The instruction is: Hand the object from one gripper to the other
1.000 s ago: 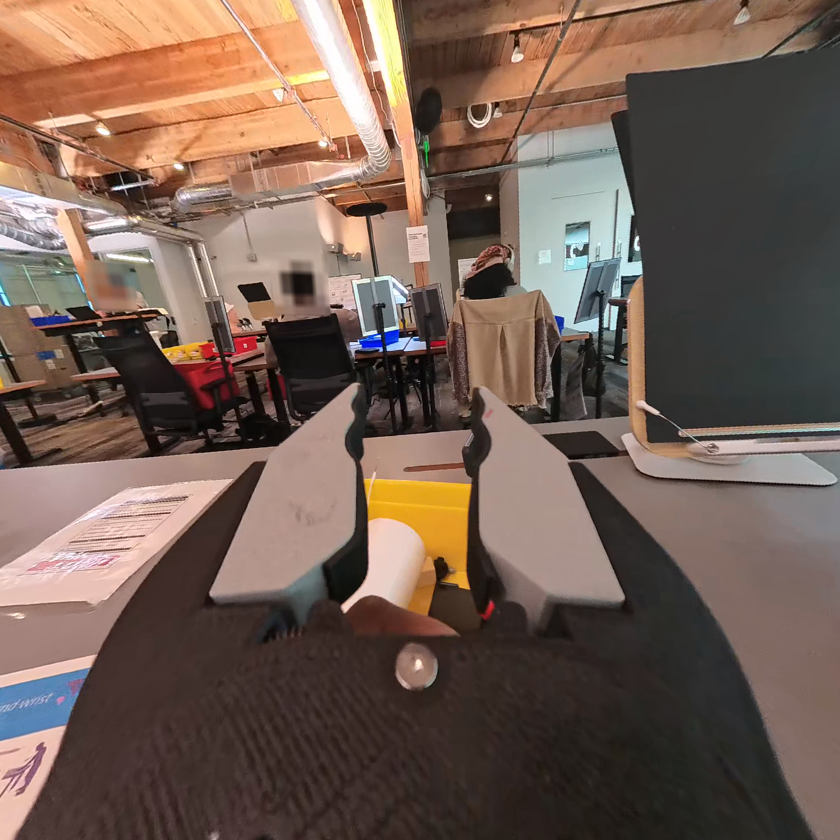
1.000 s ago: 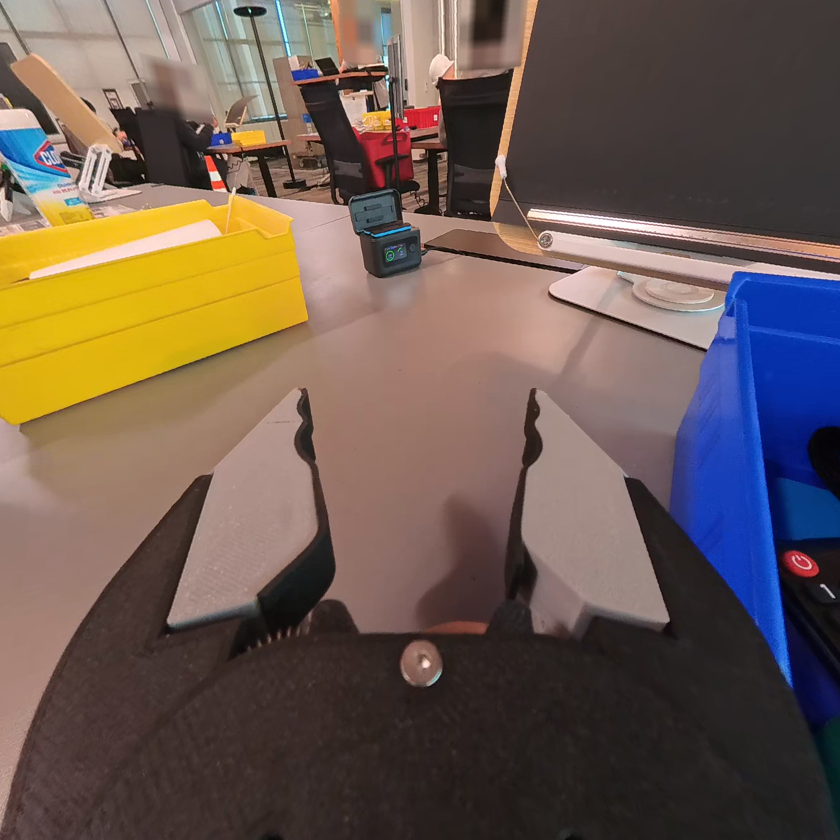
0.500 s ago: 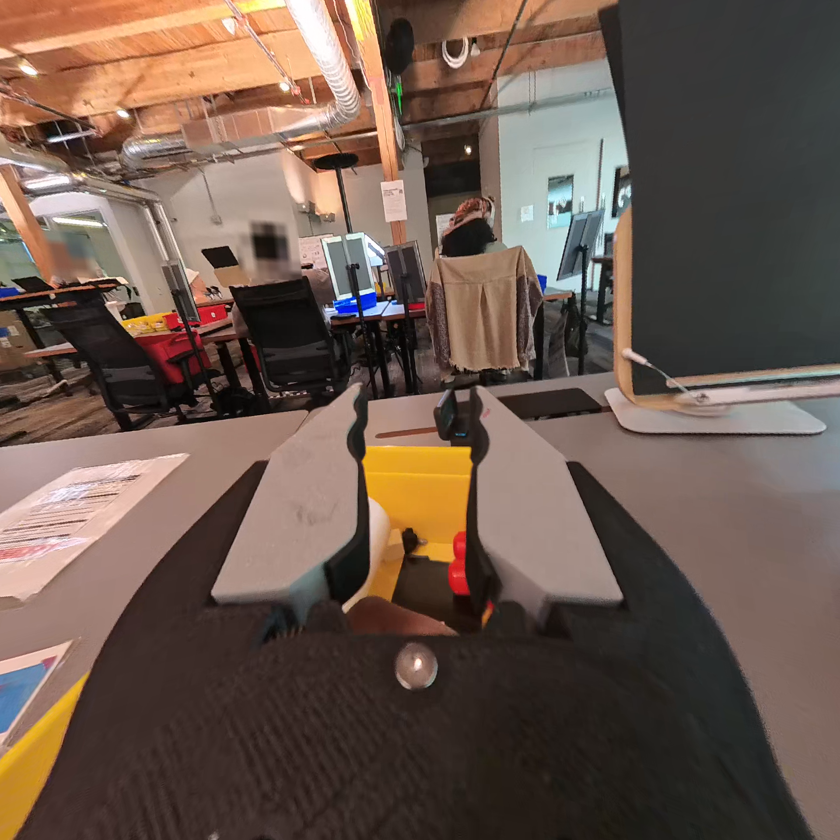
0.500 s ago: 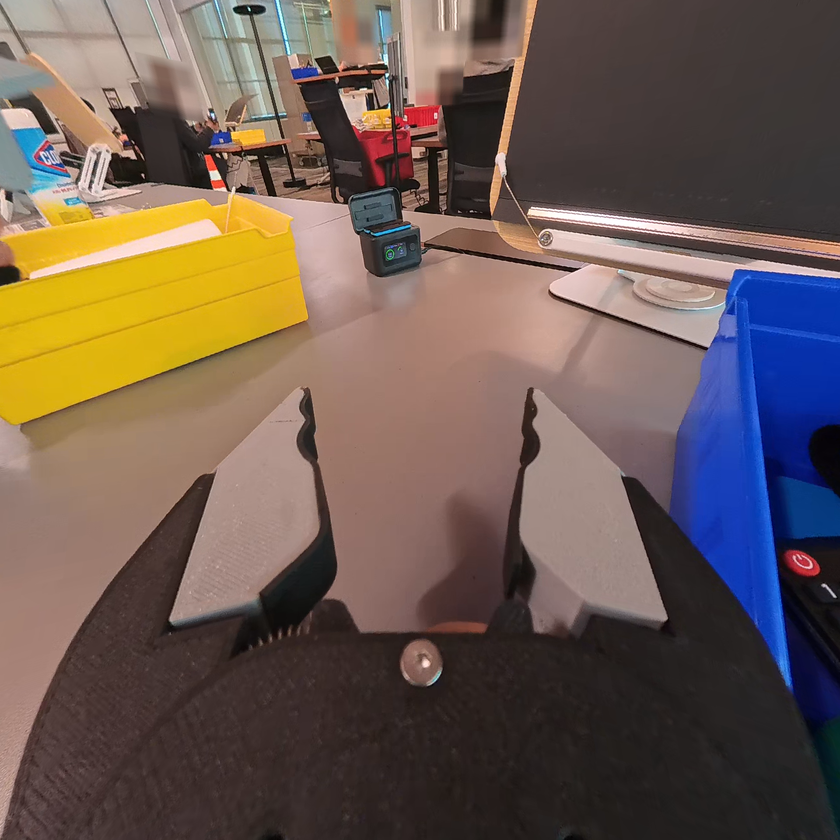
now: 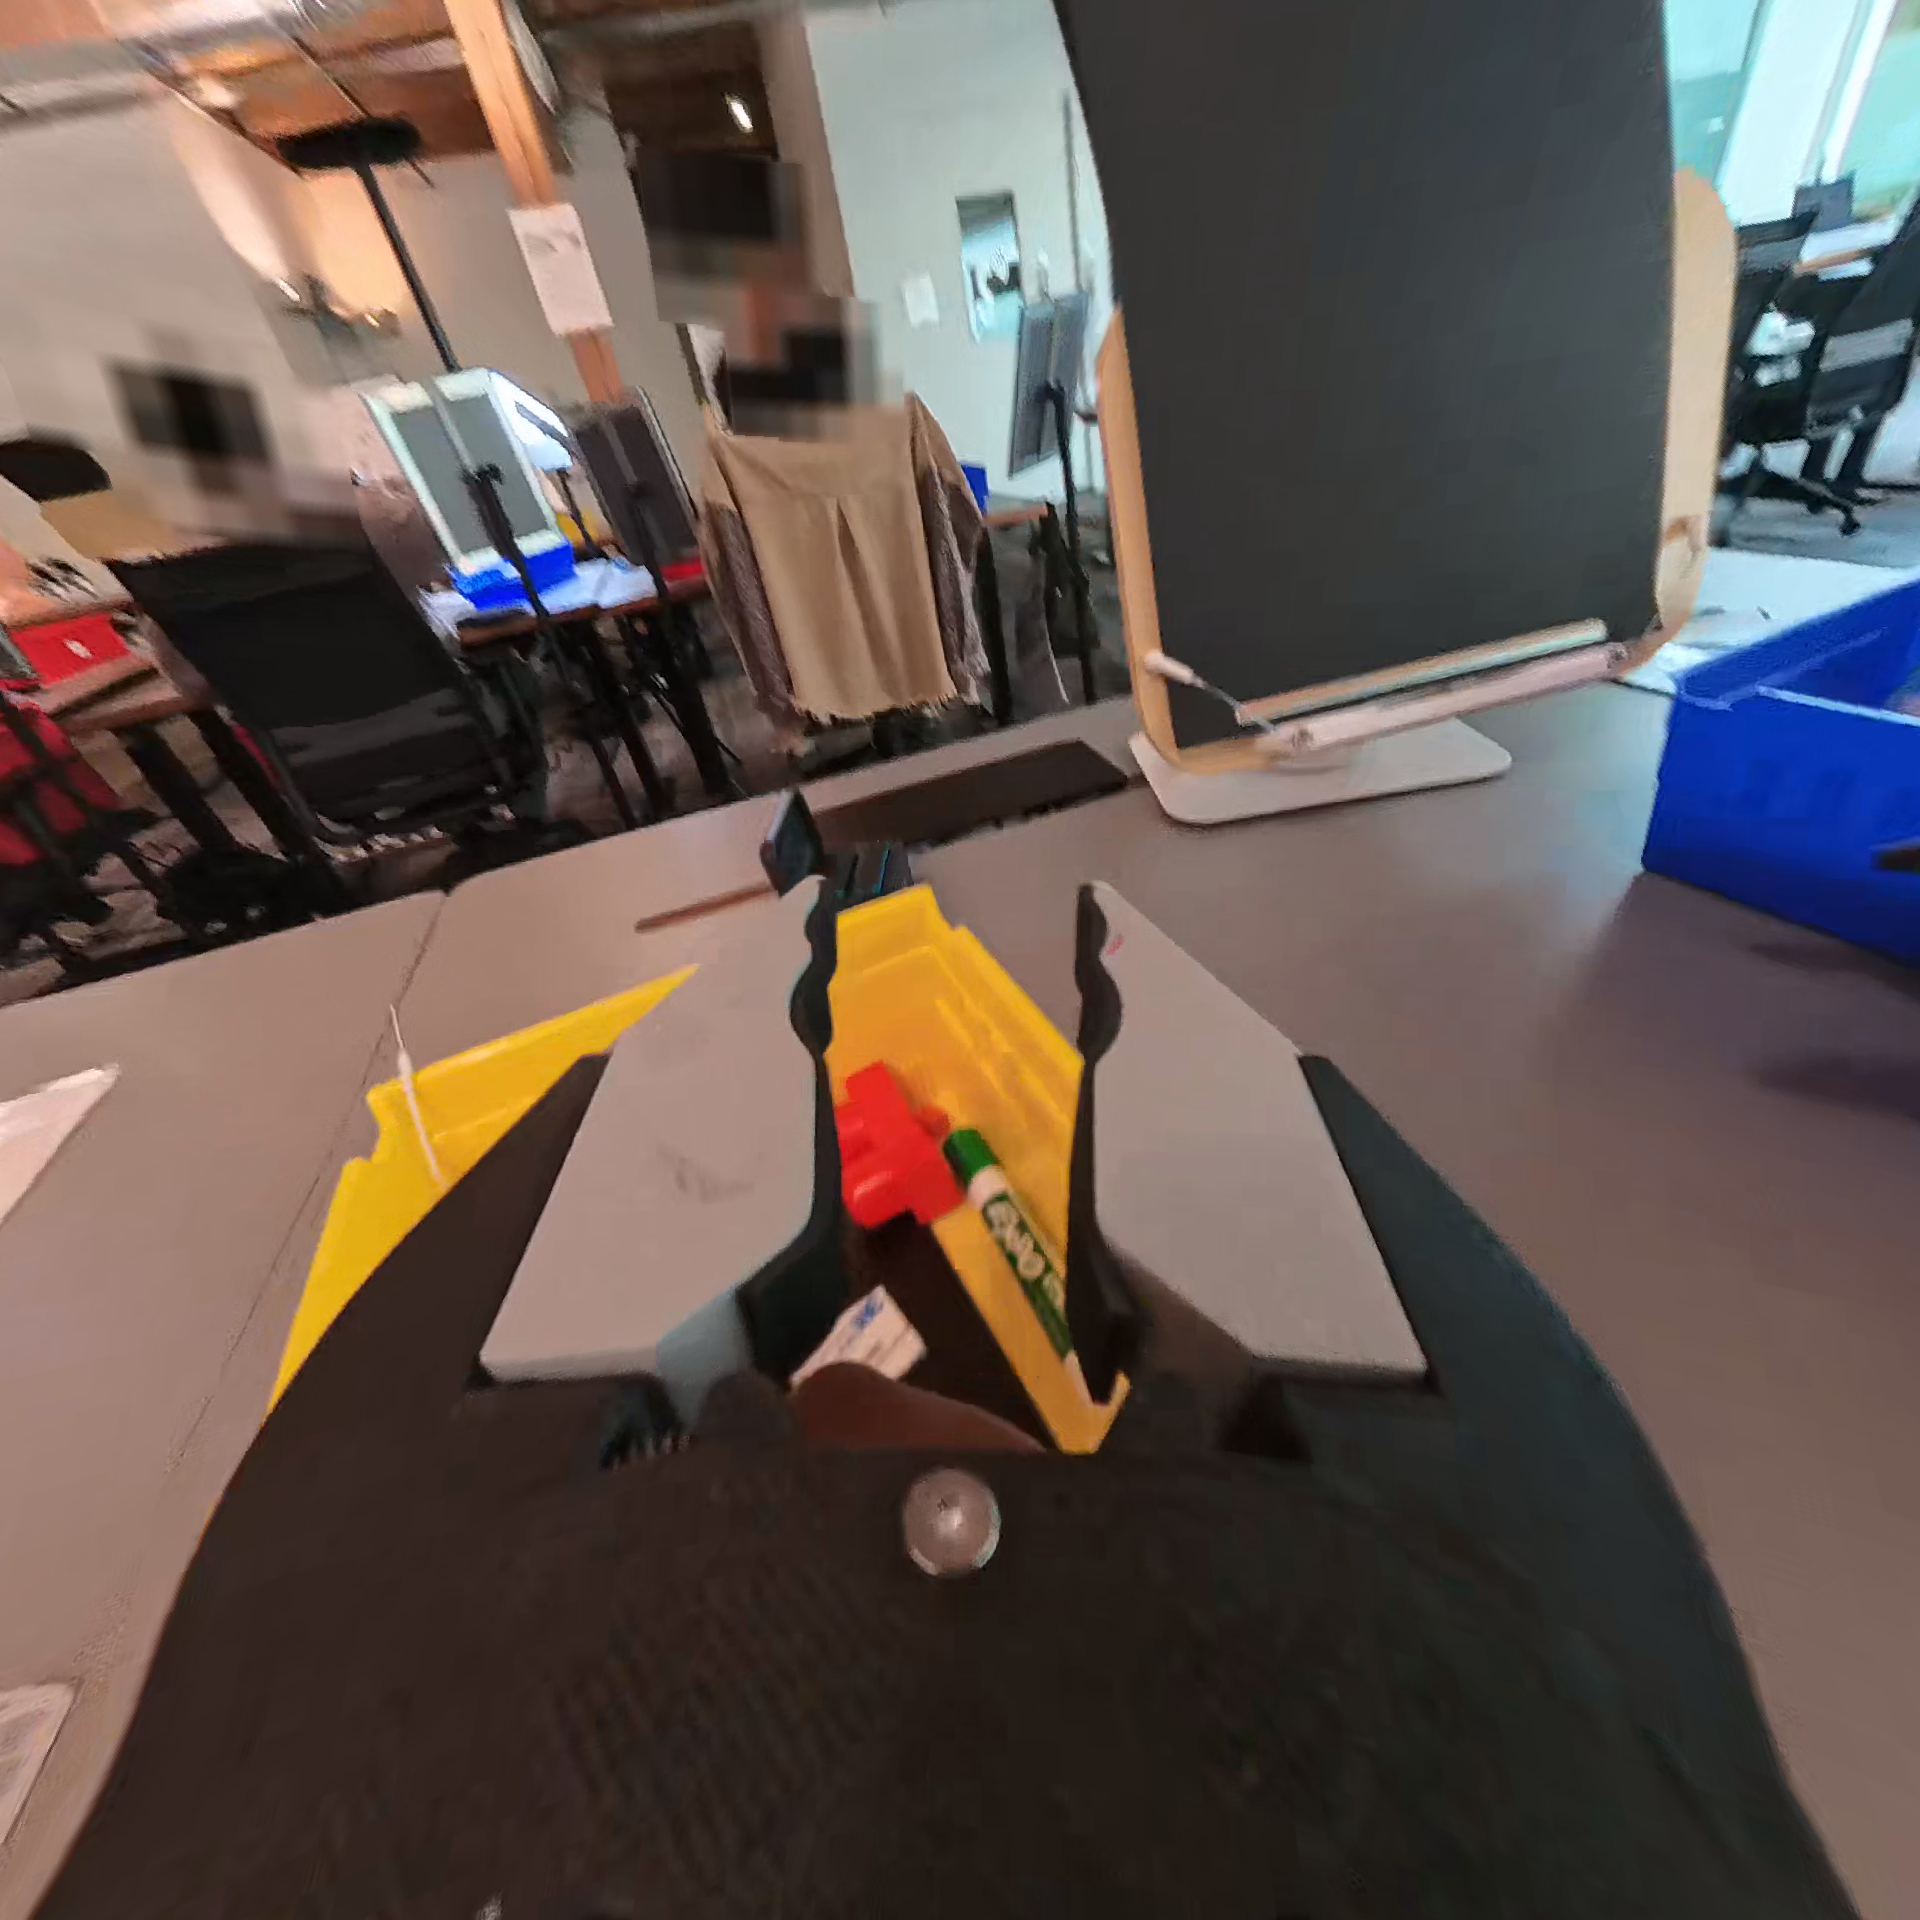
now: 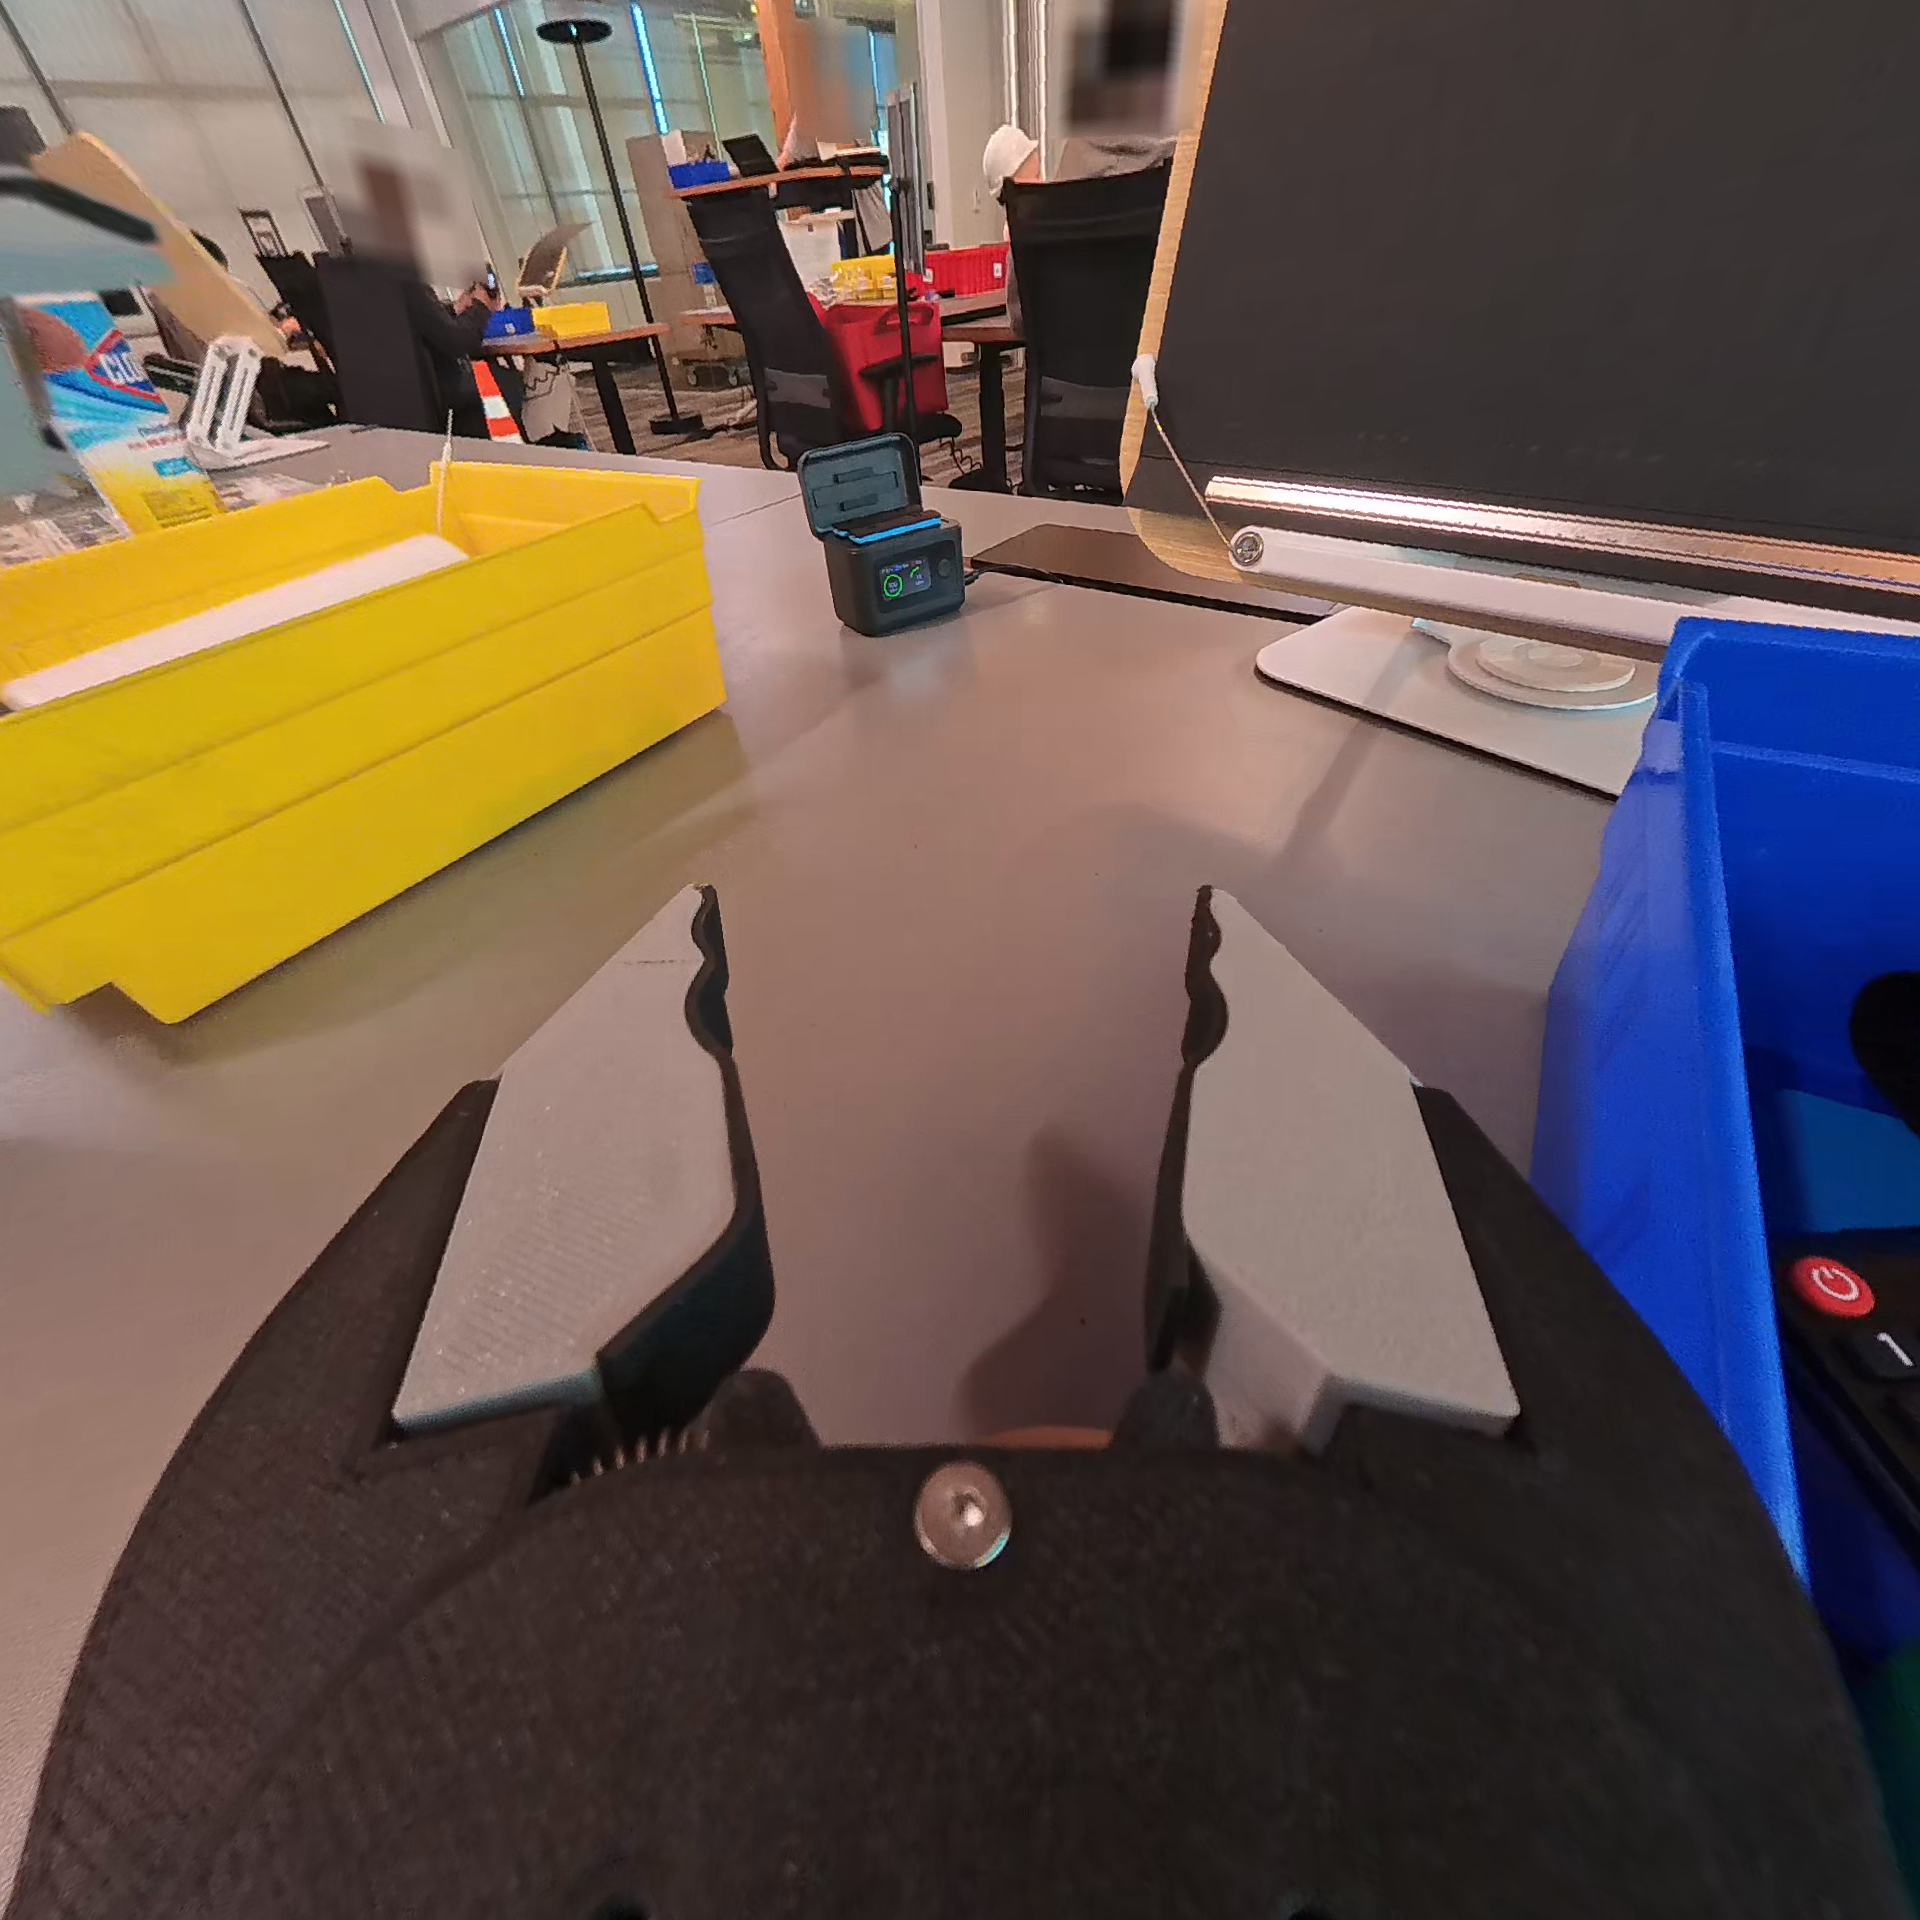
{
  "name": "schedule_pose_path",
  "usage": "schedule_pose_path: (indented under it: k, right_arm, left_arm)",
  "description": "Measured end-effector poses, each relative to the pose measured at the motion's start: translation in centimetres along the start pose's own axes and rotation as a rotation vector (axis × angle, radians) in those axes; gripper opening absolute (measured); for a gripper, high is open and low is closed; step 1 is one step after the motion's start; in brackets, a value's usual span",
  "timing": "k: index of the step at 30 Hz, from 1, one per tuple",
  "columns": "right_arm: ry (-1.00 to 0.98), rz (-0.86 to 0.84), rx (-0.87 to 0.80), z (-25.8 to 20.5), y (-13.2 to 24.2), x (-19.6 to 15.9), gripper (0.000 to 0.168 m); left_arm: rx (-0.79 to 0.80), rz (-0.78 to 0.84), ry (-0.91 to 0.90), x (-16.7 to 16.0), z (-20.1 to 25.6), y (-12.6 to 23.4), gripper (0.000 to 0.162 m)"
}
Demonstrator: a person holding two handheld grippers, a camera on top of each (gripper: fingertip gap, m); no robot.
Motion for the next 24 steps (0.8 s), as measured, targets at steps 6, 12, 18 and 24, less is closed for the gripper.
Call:
schedule_pose_path:
  k: [6,12,18,24]
  right_arm:
    - [-0.002,-0.007,0.0,0.0,-0.1,-0.1,0.088]
    - [-0.003,-0.01,-0.002,0.1,-0.1,-0.1,0.087]
    - [-0.002,-0.006,0.002,0.0,-0.1,-0.1,0.087]
    - [-0.001,-0.006,0.003,0.0,0.0,0.0,0.087]
  left_arm:
    - [-0.108,-0.319,0.033,-5.4,-1.3,-0.1,0.043]
    - [-0.064,-0.415,0.129,-7.2,0.0,-2.3,0.028]
    - [-0.04,-0.504,-0.056,-8.8,0.7,-2.8,0.014]
    - [-0.07,-0.557,0.046,-9.7,1.5,-3.2,0.02]
Point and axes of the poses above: each gripper's, where its closed fingertips meet, y back along the fingers, x out of its top, z = x × y across the jaws, the point moved 4 cm from there along y, back along the fingers, and after that the axes turned 3 degrees about z, right-handed, at the moved point
